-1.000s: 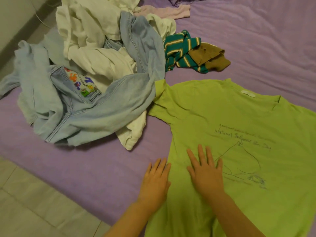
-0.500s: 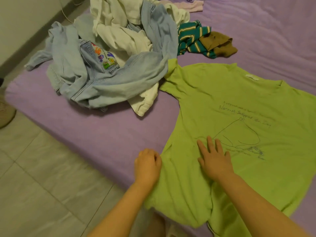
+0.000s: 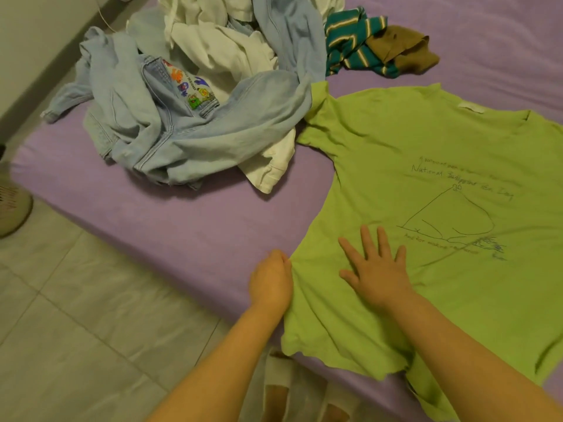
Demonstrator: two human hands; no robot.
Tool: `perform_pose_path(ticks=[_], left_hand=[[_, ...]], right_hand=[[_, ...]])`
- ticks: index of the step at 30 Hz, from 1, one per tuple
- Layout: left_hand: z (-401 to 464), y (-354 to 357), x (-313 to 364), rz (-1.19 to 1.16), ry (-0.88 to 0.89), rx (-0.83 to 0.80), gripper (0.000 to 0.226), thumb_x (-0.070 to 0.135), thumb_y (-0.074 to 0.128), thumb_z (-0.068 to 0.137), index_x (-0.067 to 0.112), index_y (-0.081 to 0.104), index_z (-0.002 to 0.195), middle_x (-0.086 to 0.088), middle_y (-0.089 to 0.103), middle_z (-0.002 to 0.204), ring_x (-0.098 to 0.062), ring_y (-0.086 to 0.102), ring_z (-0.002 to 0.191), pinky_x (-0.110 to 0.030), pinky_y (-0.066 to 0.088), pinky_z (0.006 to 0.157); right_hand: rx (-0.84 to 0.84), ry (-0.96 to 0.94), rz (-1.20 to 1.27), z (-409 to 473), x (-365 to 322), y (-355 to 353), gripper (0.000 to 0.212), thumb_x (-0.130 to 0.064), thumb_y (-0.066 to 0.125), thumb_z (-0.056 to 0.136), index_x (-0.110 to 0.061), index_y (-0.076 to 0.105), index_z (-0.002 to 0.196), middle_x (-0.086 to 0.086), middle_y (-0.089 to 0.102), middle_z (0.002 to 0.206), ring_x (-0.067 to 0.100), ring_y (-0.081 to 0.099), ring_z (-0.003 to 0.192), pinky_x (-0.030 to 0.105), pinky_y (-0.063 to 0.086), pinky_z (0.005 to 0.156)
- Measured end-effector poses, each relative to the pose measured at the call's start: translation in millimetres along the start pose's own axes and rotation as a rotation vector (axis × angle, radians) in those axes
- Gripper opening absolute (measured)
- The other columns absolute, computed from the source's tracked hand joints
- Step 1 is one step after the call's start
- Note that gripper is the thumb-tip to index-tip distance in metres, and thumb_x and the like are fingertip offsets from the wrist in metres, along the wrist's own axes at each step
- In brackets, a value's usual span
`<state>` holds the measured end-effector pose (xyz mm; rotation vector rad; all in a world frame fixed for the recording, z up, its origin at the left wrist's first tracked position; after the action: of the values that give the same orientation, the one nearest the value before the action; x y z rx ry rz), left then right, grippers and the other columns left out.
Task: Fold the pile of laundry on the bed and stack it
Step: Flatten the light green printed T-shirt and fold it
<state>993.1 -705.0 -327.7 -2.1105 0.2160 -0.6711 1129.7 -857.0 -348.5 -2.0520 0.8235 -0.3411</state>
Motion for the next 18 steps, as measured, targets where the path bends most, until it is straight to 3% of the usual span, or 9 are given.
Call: perform_pose_path(ticks=[2,5,8,10,12,15,18], left_hand=[[-5.0,4.1,-3.2,-0.232,-0.015,-0.065,0.01,0.025,0.042,0.099,0.018,0.044,0.092,-0.01,0.063,0.093,-0.034,0.059,0.092,-0.036,0.034,0.065],[-21.6,12.6,-9.5,-0.47,-0.05,-0.177,0.016,0.027,0.056,0.095,0.018,0.045,0.103,-0.002,0.058,0.079,-0.026,0.058,0.081,-0.037,0.044,0.073],[-43.7,23.5,-22.6,-0.518,-0.084,-0.322,0.032,0.02,0.068,0.086,0.022,0.046,0.11,0.004,0.052,0.072,-0.012,0.053,0.069,-0.026,0.045,0.065],[-58.4,28.4,-34.0,-0.507,-0.106,-0.378,0.021,0.015,0.065,0.089,0.014,0.054,0.107,0.0,0.054,0.076,-0.017,0.053,0.075,-0.027,0.042,0.066],[-71.1,25.3,-46.1,-0.539,-0.135,-0.332,0.009,0.012,0.055,0.094,0.006,0.058,0.1,-0.007,0.057,0.082,-0.019,0.05,0.079,-0.031,0.041,0.069],[-80.9,12.1,-58.2,-0.671,-0.185,-0.225,0.011,0.014,0.047,0.098,0.013,0.058,0.096,-0.008,0.064,0.094,-0.023,0.058,0.085,-0.036,0.047,0.079],[-73.4,-2.7,-65.4,-0.553,-0.152,-0.146,0.014,0.02,0.056,0.095,0.016,0.059,0.081,-0.006,0.061,0.079,-0.021,0.055,0.074,-0.032,0.04,0.067]], right_hand=[[0.028,0.05,0.027,-1.6,-2.2,4.3,0.064,-0.064,0.019,0.094,-0.045,-0.013,0.146,0.004,-0.022,0.157,0.032,-0.024,0.143,0.062,0.004,0.112],[0.052,0.116,0.151,-13.2,-14.2,11.8,0.064,-0.065,0.019,0.093,-0.044,-0.006,0.148,0.003,-0.018,0.158,0.029,-0.021,0.144,0.06,0.003,0.112],[0.041,0.126,0.187,-35.2,-37.3,26.1,0.064,-0.065,0.02,0.093,-0.043,-0.003,0.149,0.003,-0.017,0.159,0.029,-0.02,0.144,0.059,0.0,0.113],[0.048,0.123,0.186,-51.5,-51.4,36.1,0.064,-0.064,0.02,0.094,-0.042,-0.003,0.149,0.003,-0.014,0.159,0.028,-0.018,0.145,0.056,-0.003,0.113],[0.066,0.145,0.22,-68.5,-59.8,44.2,0.062,-0.061,0.02,0.095,-0.041,0.0,0.15,0.002,-0.007,0.16,0.025,-0.012,0.146,0.051,-0.003,0.115],[0.107,0.223,0.3,-97.7,-64.5,53.0,0.058,-0.055,0.021,0.098,-0.036,0.006,0.151,0.002,0.004,0.161,0.022,-0.002,0.148,0.046,0.003,0.116],[0.074,0.277,0.287,-121.7,-66.0,62.5,0.056,-0.053,0.019,0.099,-0.036,0.006,0.151,0.003,0.002,0.161,0.025,-0.002,0.147,0.047,0.0,0.116]])
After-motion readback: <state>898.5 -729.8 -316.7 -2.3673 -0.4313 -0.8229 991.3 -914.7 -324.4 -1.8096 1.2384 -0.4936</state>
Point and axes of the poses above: each hand's wrist, its own z-axis towards the middle knuckle, its own y-axis out of the palm, x = y × z, the point moved 5 cm from there along z, towards the middle knuckle
